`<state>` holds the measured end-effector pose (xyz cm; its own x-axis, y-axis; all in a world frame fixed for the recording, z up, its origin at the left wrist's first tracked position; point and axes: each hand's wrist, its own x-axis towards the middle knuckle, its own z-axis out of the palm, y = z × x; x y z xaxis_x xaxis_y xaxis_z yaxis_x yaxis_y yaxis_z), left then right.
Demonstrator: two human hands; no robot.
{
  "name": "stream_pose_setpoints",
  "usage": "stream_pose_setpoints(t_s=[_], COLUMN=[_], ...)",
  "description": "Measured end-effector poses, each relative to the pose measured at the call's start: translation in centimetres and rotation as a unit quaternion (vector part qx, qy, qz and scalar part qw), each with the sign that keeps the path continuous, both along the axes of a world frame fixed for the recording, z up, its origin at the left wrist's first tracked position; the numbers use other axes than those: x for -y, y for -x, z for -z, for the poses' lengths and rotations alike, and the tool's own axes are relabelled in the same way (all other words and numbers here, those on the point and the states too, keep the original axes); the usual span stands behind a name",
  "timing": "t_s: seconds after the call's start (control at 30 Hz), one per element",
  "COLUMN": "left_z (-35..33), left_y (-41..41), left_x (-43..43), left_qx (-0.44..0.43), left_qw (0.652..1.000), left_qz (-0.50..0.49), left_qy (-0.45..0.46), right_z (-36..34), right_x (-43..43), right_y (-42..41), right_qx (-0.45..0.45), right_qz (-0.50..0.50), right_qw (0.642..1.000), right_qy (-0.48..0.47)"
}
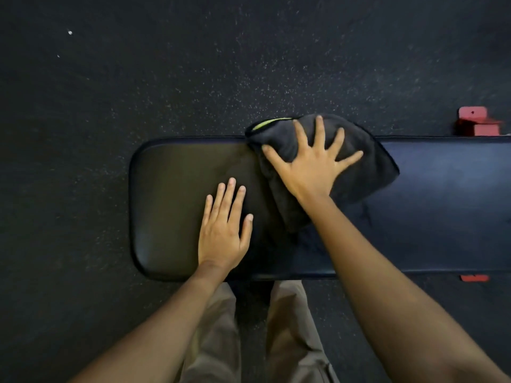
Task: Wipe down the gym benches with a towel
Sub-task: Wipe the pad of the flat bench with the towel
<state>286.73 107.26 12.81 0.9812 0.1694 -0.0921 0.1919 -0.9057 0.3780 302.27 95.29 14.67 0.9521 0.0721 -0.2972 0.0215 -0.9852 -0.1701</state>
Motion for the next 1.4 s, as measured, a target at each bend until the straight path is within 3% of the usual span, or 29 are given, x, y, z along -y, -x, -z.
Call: stream_pose_setpoints(t_s=[0.1, 0.2, 0.27, 0.33, 0.4, 0.47, 0.53, 0.63, 0.73, 0.8, 0.87, 0.93, 0.97, 1.07, 1.13, 1.23, 1.3, 1.4], left_z=[-0.1, -0.1, -0.1, -0.2, -0.2, -0.3, -0.3, -0.4, -0.6, -0.5, -0.3, -0.1, 0.0, 0.0, -0.2, -0.5, -0.4, -0.2], left_y=[0.0, 0.1, 0.0, 0.0, 0.0, -0.1, -0.1, -0.3, -1.0, -1.8, -2.8, -3.3, -3.5, -3.5, -3.6, -4.6, -5.4, -6.0], left_x=[0.0, -0.1, 0.0, 0.0, 0.0, 0.1, 0.3, 1.2, 3.4, 5.2, 6.9, 7.9, 8.3, 8.5, 9.1, 11.0, 12.4, 13.2], left_qx=[0.003, 0.0, -0.004, -0.006, -0.006, -0.004, -0.001, 0.002, 0.006, 0.005, 0.005, 0.001, 0.0, 0.001, 0.0, -0.004, -0.006, -0.019], left_qw=[1.0, 1.0, 1.0, 1.0, 1.0, 1.0, 1.0, 1.0, 1.0, 0.999, 0.999, 0.999, 0.999, 0.999, 1.0, 1.0, 0.999, 0.999], left_qz=[0.003, 0.003, 0.007, 0.008, 0.005, 0.005, 0.001, -0.017, 0.007, 0.03, 0.042, 0.041, 0.037, 0.027, 0.012, 0.023, 0.043, 0.039], left_qy=[0.002, 0.003, 0.001, -0.002, -0.004, -0.005, -0.009, -0.018, -0.001, 0.009, 0.007, -0.005, -0.012, -0.027, -0.023, -0.008, 0.001, -0.002], right_z=[0.3, -0.1, -0.2, -0.1, 0.0, 0.3, 0.5, 0.2, -0.1, -0.1, -0.3, -0.2, 0.0, 0.3, 0.1, -0.5, -0.5, -0.4], right_x=[3.8, 8.0, 9.0, 7.5, 4.9, 3.1, 3.1, 6.9, 13.0, 16.8, 18.4, 17.4, 16.5, 15.2, 17.4, 23.4, 25.9, 24.1], right_y=[5.9, 14.1, 14.9, 11.8, 6.1, 1.8, 2.0, 8.9, 12.9, 11.0, 6.3, 0.7, -1.2, -0.1, 4.9, 10.1, 8.7, 2.2], right_qx=[0.072, 0.06, 0.047, 0.047, 0.04, 0.021, 0.048, 0.066, 0.065, 0.055, 0.047, 0.03, 0.025, 0.046, 0.058, 0.064, 0.048, 0.028], right_qz=[-0.091, -0.1, -0.093, -0.017, 0.125, 0.172, 0.065, -0.118, -0.162, -0.099, 0.051, 0.192, 0.201, -0.006, -0.163, -0.234, -0.164, 0.101], right_qw=[0.993, 0.993, 0.994, 0.999, 0.991, 0.985, 0.997, 0.991, 0.984, 0.993, 0.997, 0.98, 0.979, 0.998, 0.985, 0.97, 0.985, 0.994], right_qy=[-0.004, 0.013, 0.015, 0.008, -0.005, 0.004, 0.006, 0.004, 0.024, 0.036, 0.039, 0.029, 0.032, 0.03, 0.014, 0.029, 0.04, 0.029])
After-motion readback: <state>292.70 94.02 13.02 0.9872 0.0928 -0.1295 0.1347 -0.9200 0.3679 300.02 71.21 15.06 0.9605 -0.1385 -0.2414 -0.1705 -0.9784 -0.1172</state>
